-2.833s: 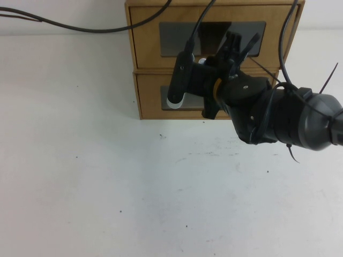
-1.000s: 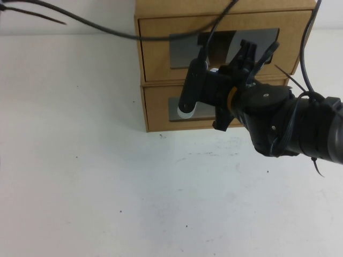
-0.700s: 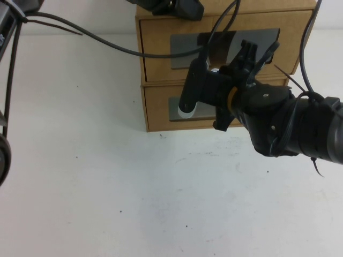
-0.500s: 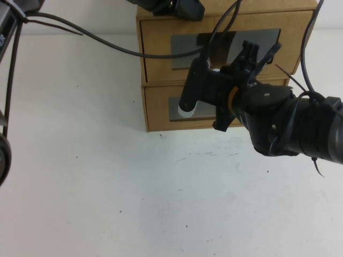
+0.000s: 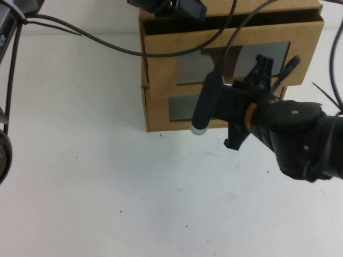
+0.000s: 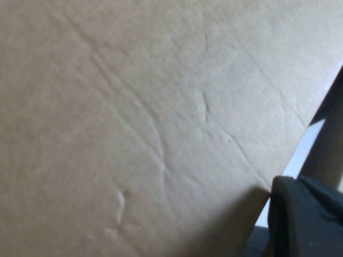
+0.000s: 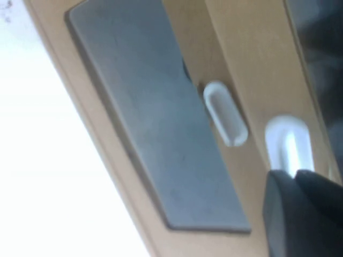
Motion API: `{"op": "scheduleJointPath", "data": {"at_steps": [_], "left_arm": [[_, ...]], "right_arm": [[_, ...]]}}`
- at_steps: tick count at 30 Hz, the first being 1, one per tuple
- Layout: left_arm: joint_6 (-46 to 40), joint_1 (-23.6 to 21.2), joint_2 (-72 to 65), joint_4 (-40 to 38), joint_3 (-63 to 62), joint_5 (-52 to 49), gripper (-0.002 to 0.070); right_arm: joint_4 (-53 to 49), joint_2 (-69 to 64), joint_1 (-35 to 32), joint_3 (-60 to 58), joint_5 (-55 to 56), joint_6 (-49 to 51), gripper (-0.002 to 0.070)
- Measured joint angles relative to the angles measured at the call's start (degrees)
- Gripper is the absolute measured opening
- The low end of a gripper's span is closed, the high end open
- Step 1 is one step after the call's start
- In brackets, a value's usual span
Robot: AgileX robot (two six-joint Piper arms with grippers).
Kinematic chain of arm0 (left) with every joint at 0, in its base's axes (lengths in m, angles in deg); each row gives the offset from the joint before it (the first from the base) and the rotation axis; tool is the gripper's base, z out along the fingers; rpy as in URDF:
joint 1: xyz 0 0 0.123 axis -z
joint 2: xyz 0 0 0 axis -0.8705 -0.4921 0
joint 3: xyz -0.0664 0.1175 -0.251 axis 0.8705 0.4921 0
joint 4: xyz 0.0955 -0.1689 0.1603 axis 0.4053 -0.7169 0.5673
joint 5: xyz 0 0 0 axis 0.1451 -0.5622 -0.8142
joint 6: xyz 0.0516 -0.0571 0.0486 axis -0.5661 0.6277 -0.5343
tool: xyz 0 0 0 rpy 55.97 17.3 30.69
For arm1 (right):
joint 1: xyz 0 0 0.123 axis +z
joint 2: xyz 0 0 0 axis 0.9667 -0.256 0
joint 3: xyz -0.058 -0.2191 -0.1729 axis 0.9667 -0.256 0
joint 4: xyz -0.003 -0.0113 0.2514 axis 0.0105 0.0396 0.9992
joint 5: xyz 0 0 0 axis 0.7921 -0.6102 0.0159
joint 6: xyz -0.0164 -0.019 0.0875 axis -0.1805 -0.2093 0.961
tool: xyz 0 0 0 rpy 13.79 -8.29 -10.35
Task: Open the shoe box
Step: 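Pull the top drawer of the cardboard box fully open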
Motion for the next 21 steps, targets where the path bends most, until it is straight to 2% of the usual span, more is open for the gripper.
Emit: {"op": "scheduleJointPath", "data": {"at_steps": [10, 16, 19, 21], "left_arm": [[0.0, -0.2, 0.0, 0.4, 0.0, 0.9, -0.0006], [0.0, -0.3, -0.1, 0.1, 0.0, 0.9, -0.0006], [0.0, -0.3, -0.1, 0.1, 0.0, 0.9, -0.0006], [0.0, -0.3, -0.1, 0.1, 0.0, 0.9, -0.0006]], "right_arm": [[1.7, 9.4, 3.6, -7.3, -1.3, 3.3, -0.0014], [-2.9, 9.7, 3.9, -7.5, -1.8, 6.0, -0.0013], [-5.2, 9.6, 4.0, -7.5, -0.6, 7.2, 0.0023], [-5.7, 8.9, 4.0, -7.5, -0.4, 7.0, 0.0083]]}}
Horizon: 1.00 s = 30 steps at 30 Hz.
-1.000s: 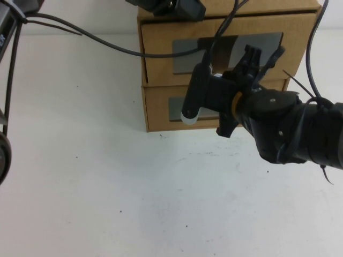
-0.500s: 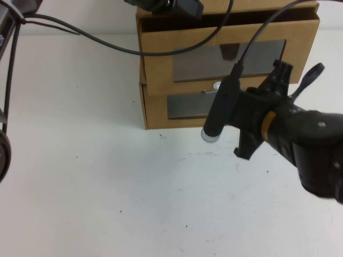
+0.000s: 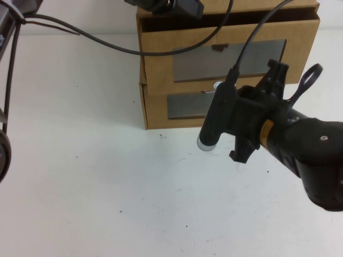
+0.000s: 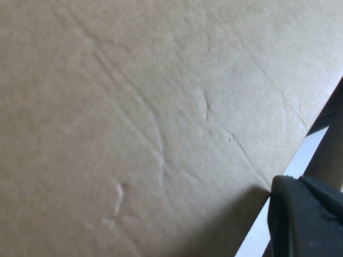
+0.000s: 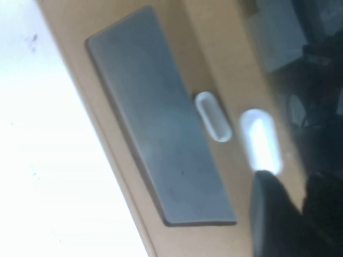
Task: Open the shoe box
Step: 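Pull the top drawer of the cardboard box fully open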
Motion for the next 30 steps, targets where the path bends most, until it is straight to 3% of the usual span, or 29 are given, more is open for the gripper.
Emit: {"op": "scheduleJointPath", "data": {"at_steps": [4, 6, 16, 30], "left_arm": [[0.0, 0.0, 0.0, 0.0, 0.0, 0.0, -0.0006], [0.0, 0.0, 0.0, 0.0, 0.0, 0.0, -0.0006], [-0.4, 0.0, 0.0, 0.0, 0.0, 0.0, -0.0006], [-1.1, 0.0, 0.0, 0.0, 0.0, 0.0, -0.0006]], "right_arm": [[-0.4, -3.1, 0.0, 0.1, -0.3, -2.0, 0.0215], [-0.4, -5.2, 0.0, 1.1, -1.6, -2.2, 0.0237], [-0.4, -10.0, 0.0, 6.1, -5.3, -2.5, 0.0228], [-0.4, -10.0, -3.4, 6.3, -1.8, -3.9, 0.0226]]}}
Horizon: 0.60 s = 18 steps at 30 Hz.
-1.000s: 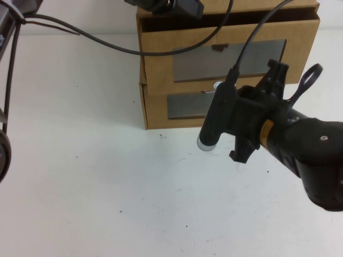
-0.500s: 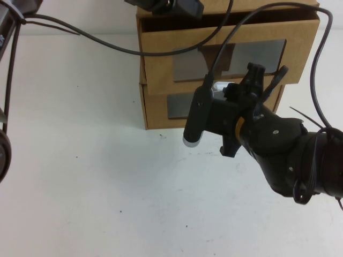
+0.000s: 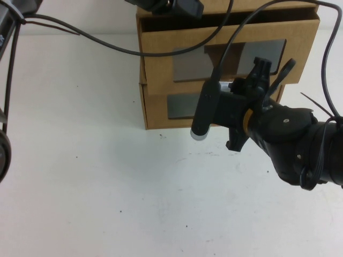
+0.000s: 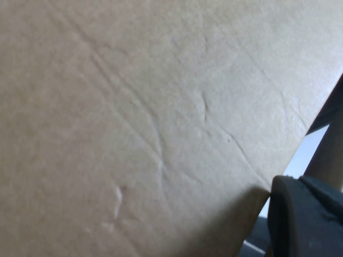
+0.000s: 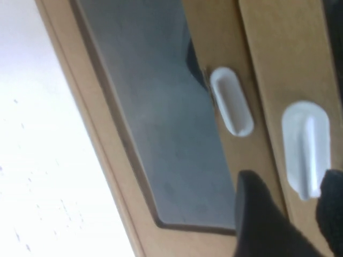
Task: Open the shoe box
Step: 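Pull the top drawer of the cardboard box fully open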
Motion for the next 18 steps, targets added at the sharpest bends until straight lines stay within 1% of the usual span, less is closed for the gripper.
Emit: {"op": "scheduleJointPath", "data": {"at_steps": [14, 18], "left_arm": [[-0.5, -0.1, -0.4, 0.6, 0.0, 0.0, -0.0006], [-0.8, -0.1, -1.0, 1.4, 0.0, -0.2, -0.0006]], "right_arm": [[-0.2, -3.4, -0.1, 4.1, 0.2, 0.0, 0.0225], [-0.6, -4.1, -0.1, 4.3, -0.1, -0.1, 0.0202]]}}
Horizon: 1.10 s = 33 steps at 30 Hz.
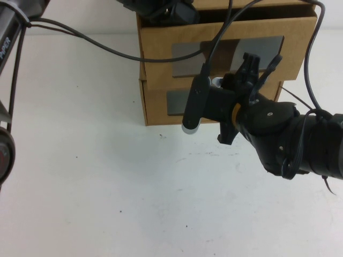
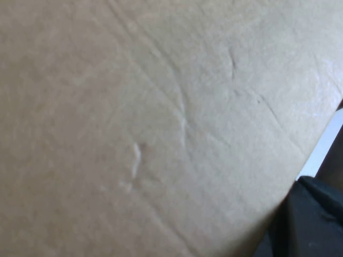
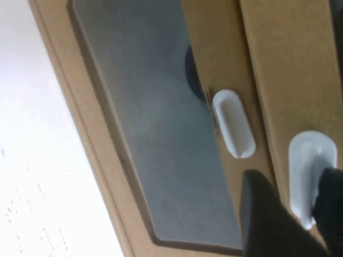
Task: Open the shoe box
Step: 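Pull the top drawer of the cardboard box fully open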
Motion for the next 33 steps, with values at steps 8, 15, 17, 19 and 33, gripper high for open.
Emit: {"op": "scheduleJointPath", "data": {"at_steps": [8, 15, 17, 19, 33], "left_arm": [[-0.2, 0.0, 0.0, 0.1, 0.0, 0.0, -0.0006], [-0.3, 0.0, 0.0, 0.0, 0.0, 0.0, -0.0006], [-0.3, 0.0, 0.0, -0.3, 0.0, 0.0, -0.0006], [-0.3, 0.0, 0.0, -0.4, 0.0, 0.0, -0.0006], [-0.5, 0.0, 0.0, -0.4, 0.0, 0.1, -0.0006]], "right_arm": [[-0.2, 0.0, 0.0, 0.2, -0.5, -0.1, 0.0137], [-0.5, 0.0, 0.0, 0.2, -1.3, -0.1, 0.0062], [-0.5, -0.1, 0.0, 0.5, -1.6, -0.1, 0.0043], [-0.5, -0.3, 0.0, 0.7, -1.8, -0.1, 0.0037], [-0.6, -0.7, 0.0, 1.0, -2.3, -0.2, 0.001]]}}
